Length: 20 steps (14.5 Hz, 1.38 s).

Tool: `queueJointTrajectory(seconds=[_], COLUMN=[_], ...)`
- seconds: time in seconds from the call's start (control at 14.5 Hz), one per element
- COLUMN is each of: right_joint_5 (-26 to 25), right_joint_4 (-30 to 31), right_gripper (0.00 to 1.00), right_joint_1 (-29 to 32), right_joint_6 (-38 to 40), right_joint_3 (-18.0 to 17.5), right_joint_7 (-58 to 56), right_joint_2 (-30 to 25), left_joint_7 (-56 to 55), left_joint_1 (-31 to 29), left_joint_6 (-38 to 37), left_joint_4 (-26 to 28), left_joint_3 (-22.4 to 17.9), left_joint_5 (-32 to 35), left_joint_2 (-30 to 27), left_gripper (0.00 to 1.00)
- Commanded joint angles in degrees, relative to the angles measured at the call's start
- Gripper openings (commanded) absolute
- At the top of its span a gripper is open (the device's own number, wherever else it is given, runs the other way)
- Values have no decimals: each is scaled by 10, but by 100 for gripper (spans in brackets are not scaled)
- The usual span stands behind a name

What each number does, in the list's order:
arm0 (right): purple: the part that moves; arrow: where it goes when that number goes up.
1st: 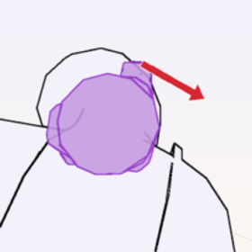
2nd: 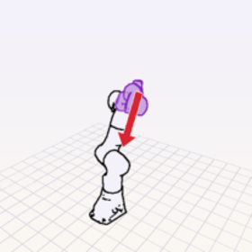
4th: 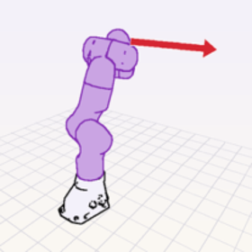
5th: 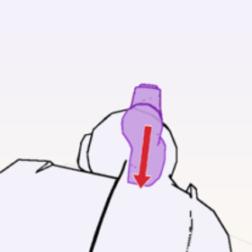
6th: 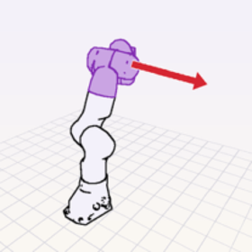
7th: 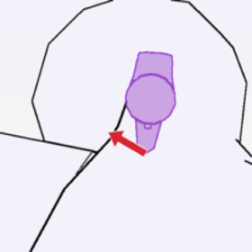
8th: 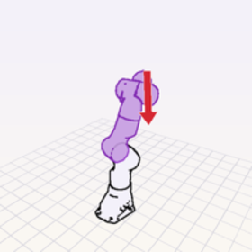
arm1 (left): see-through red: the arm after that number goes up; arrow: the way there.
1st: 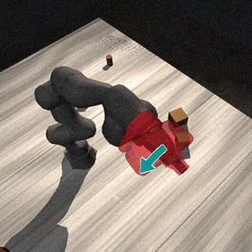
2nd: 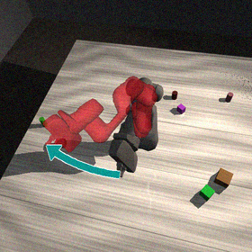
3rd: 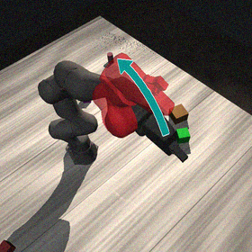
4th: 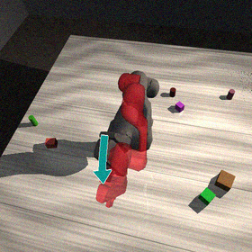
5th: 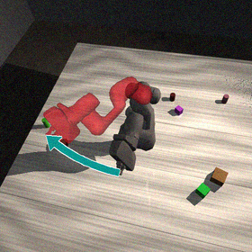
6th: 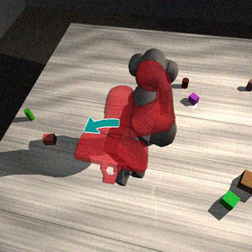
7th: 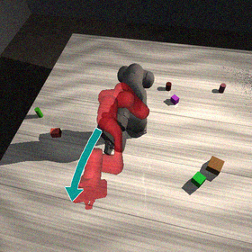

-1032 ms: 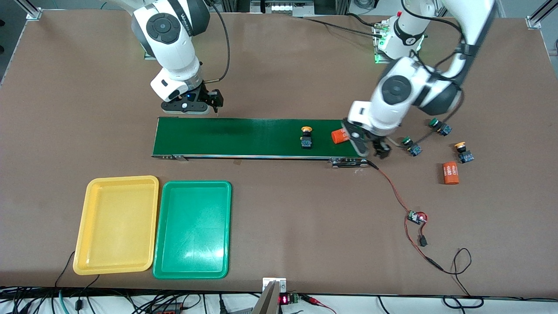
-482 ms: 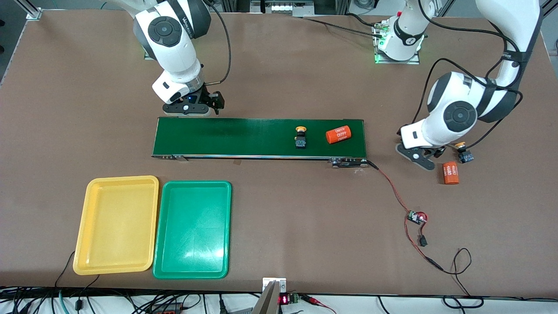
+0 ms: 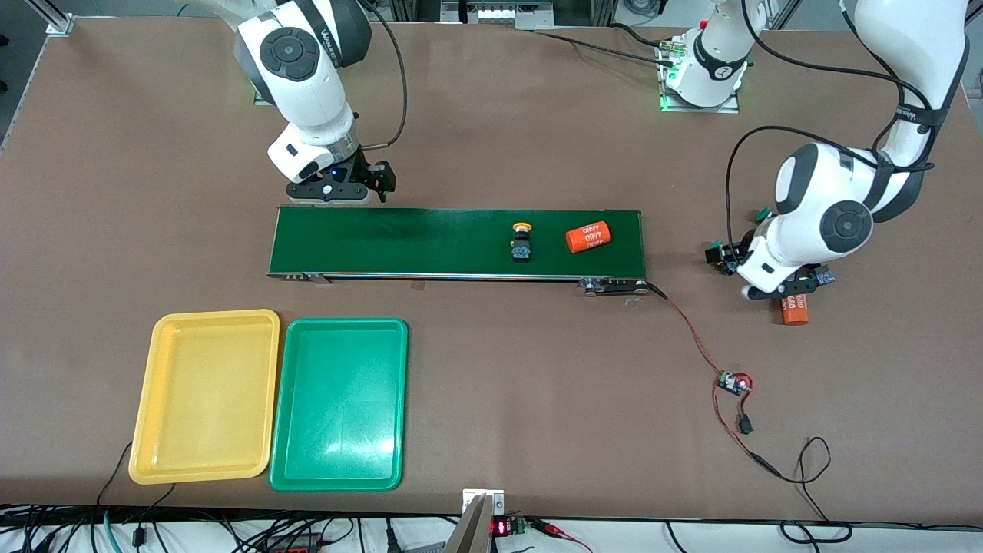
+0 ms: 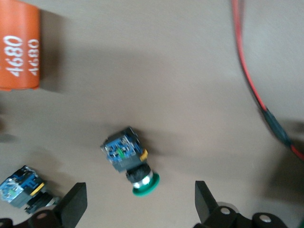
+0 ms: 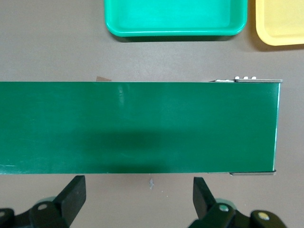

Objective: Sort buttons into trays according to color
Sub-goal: 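Grasp a green-capped button with the left gripper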

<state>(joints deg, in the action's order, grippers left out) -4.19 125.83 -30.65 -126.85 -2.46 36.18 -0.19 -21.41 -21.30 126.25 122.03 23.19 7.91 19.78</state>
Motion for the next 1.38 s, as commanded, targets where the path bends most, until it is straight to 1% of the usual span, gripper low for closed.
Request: queueJointTrajectory(seconds=[0.0, 0.07, 0.21, 0.48, 0.89, 0.96, 1.03, 1.1, 1.17, 1.24, 1.31], right_joint_5=[0, 0, 1, 1, 1, 3, 5, 10, 22, 33, 33], right_joint_4=[-9, -11, -11, -12, -13, -13, -13, -13, -22, -41, -51], right_gripper=[100, 100, 100, 100, 100, 100, 100, 100, 100, 100, 100], right_joint_1=[-2, -2, -3, -2, -3, -2, -2, -2, -1, -5, -7], right_joint_6=[4, 5, 5, 6, 6, 4, 3, -1, -2, -2, -2], right_joint_3=[3, 3, 3, 3, 3, 3, 3, 3, 3, 3, 2], right_joint_7=[10, 10, 11, 11, 8, 7, 6, 5, 4, -2, -14], right_joint_2=[3, 3, 3, 3, 9, 10, 12, 14, 20, 42, 61], left_joint_7=[-21, -21, -21, -21, -22, -21, -21, -23, -30, -32, -30], left_joint_1=[-7, -8, -9, -8, -8, -8, -6, -2, -2, -2, -2], left_joint_6=[51, 67, 70, 68, 52, 49, 44, 32, 30, 30, 30], left_joint_4=[-5, -2, 1, 5, 23, 23, 23, 23, 22, 17, 14], left_joint_3=[-20, -29, -38, -37, -36, -36, -35, -32, -31, -30, -30], left_joint_5=[-13, -11, -10, -10, -14, -14, -14, -14, -14, -14, -14], left_joint_2=[31, 40, 53, 62, 59, 58, 58, 55, 51, 47, 46], left_gripper=[100, 100, 100, 100, 100, 90, 75, 52, 34, 18, 9])
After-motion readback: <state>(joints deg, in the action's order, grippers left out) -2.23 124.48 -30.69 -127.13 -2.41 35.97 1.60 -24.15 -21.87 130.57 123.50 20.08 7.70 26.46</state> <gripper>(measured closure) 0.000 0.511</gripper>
